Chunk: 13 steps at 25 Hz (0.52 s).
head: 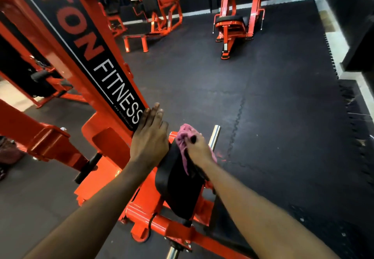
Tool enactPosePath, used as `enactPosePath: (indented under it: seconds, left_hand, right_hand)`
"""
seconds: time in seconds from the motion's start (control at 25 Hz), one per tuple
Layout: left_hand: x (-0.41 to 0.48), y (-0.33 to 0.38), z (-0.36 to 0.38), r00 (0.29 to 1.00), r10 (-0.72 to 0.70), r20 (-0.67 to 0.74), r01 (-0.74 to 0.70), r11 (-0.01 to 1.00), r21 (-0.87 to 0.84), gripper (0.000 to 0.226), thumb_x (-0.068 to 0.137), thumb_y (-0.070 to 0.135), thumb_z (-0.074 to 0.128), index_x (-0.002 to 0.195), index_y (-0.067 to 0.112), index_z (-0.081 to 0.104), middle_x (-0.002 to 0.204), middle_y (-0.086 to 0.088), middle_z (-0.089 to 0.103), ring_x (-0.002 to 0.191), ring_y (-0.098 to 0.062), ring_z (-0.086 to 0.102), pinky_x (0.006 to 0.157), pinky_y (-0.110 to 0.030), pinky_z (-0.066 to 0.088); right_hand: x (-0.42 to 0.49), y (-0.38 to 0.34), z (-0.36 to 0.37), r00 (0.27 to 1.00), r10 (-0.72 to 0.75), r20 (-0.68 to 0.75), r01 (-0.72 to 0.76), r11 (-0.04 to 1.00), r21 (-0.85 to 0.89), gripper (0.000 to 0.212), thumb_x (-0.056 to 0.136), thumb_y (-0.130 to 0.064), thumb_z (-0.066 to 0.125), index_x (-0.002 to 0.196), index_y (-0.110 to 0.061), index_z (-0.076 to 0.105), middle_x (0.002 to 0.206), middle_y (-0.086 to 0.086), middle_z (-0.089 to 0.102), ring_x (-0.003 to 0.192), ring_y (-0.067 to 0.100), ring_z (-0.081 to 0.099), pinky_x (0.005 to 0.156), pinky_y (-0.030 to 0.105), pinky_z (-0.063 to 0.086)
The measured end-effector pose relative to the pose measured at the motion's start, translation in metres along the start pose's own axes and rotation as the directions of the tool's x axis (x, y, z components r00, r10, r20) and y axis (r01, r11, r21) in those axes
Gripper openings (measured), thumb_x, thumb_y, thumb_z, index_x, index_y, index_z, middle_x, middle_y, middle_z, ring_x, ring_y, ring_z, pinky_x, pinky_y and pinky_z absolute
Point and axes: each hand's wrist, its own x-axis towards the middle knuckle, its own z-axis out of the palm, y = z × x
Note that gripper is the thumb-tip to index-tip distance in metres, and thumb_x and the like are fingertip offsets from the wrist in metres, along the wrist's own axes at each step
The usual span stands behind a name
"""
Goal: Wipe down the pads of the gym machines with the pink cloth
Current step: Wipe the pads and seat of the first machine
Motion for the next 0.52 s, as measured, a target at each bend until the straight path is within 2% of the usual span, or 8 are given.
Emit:
enactPosePath:
  seconds: [0.04,0.08,0.12,0.2,0.28,0.36,0.44,0.52]
  left_hand:
    - [0.005,0.001,0.003,0.997,-0.013,0.075,0.008,0.998,0.068,0.044,0.085,0.018,0.035,0.108,0.002,0.069,0.141,-0.021,0.054,0.145,-0.032,0.034,0.124,-0.042,0.011]
    - [0.008,0.001,0.003,0.987,-0.013,0.158,-0.01,0.99,0.144,0.047,0.084,0.019,0.035,0.11,0.001,0.069,0.138,-0.023,0.055,0.144,-0.034,0.035,0.124,-0.044,0.009]
    - [0.009,0.002,0.005,0.975,-0.007,0.221,-0.038,0.979,0.2,0.048,0.083,0.019,0.035,0.113,0.0,0.068,0.136,-0.024,0.057,0.143,-0.037,0.035,0.124,-0.046,0.008]
    - [0.011,0.002,0.007,0.952,-0.002,0.305,-0.099,0.944,0.314,0.049,0.085,0.019,0.032,0.113,-0.001,0.067,0.127,-0.025,0.06,0.138,-0.041,0.038,0.123,-0.051,0.007]
    - [0.013,0.002,0.01,0.947,0.043,0.319,-0.159,0.924,0.347,0.045,0.087,0.018,0.033,0.106,0.001,0.069,0.114,-0.024,0.063,0.126,-0.042,0.045,0.122,-0.053,0.007]
    - [0.015,0.001,0.014,0.948,0.051,0.315,-0.164,0.926,0.341,0.038,0.087,0.018,0.038,0.102,0.001,0.068,0.106,-0.024,0.063,0.12,-0.042,0.048,0.122,-0.053,0.011]
    - [0.014,0.001,0.023,0.955,0.035,0.295,-0.133,0.938,0.32,0.035,0.086,0.019,0.042,0.1,-0.002,0.067,0.104,-0.026,0.063,0.119,-0.043,0.049,0.121,-0.053,0.015]
    - [0.012,0.0,0.026,0.954,0.035,0.298,-0.135,0.937,0.321,0.033,0.085,0.018,0.046,0.099,-0.003,0.066,0.104,-0.027,0.063,0.119,-0.045,0.05,0.121,-0.054,0.017]
  right_hand:
    - [0.015,-0.001,-0.013,0.993,0.104,0.052,-0.111,0.981,0.157,0.03,0.1,-0.028,0.054,0.122,-0.013,0.068,0.111,0.002,0.066,0.108,0.02,0.06,0.095,0.032,0.047]
    - [0.027,0.001,-0.024,0.987,0.141,0.082,-0.156,0.96,0.231,0.028,0.098,-0.032,0.056,0.111,-0.014,0.073,0.104,0.001,0.069,0.101,0.023,0.064,0.096,0.035,0.051]
    - [0.038,0.006,-0.03,0.988,0.12,0.094,-0.141,0.954,0.266,0.03,0.094,-0.036,0.056,0.105,-0.015,0.075,0.103,0.002,0.073,0.1,0.024,0.067,0.099,0.04,0.052]
    - [0.049,0.01,-0.032,0.985,0.087,0.146,-0.129,0.941,0.311,0.031,0.094,-0.036,0.057,0.105,-0.014,0.075,0.108,0.003,0.075,0.108,0.023,0.069,0.104,0.041,0.051]
    - [0.056,0.01,-0.025,0.969,0.0,0.246,-0.091,0.93,0.356,0.037,0.093,-0.039,0.06,0.113,-0.011,0.074,0.116,0.004,0.074,0.117,0.021,0.067,0.108,0.039,0.048]
    - [0.054,0.007,-0.02,0.927,-0.111,0.359,-0.009,0.949,0.317,0.035,0.09,-0.045,0.064,0.111,-0.019,0.076,0.119,-0.004,0.074,0.118,0.012,0.065,0.108,0.034,0.047]
    - [0.055,0.013,-0.014,0.906,-0.147,0.397,0.036,0.961,0.273,0.014,0.091,-0.028,0.071,0.104,-0.027,0.077,0.115,-0.011,0.073,0.112,0.004,0.065,0.106,0.027,0.047]
    - [0.059,0.031,-0.009,0.918,-0.181,0.352,0.04,0.927,0.373,0.022,0.087,-0.011,0.072,0.107,-0.017,0.077,0.117,0.0,0.074,0.114,0.013,0.066,0.107,0.03,0.047]
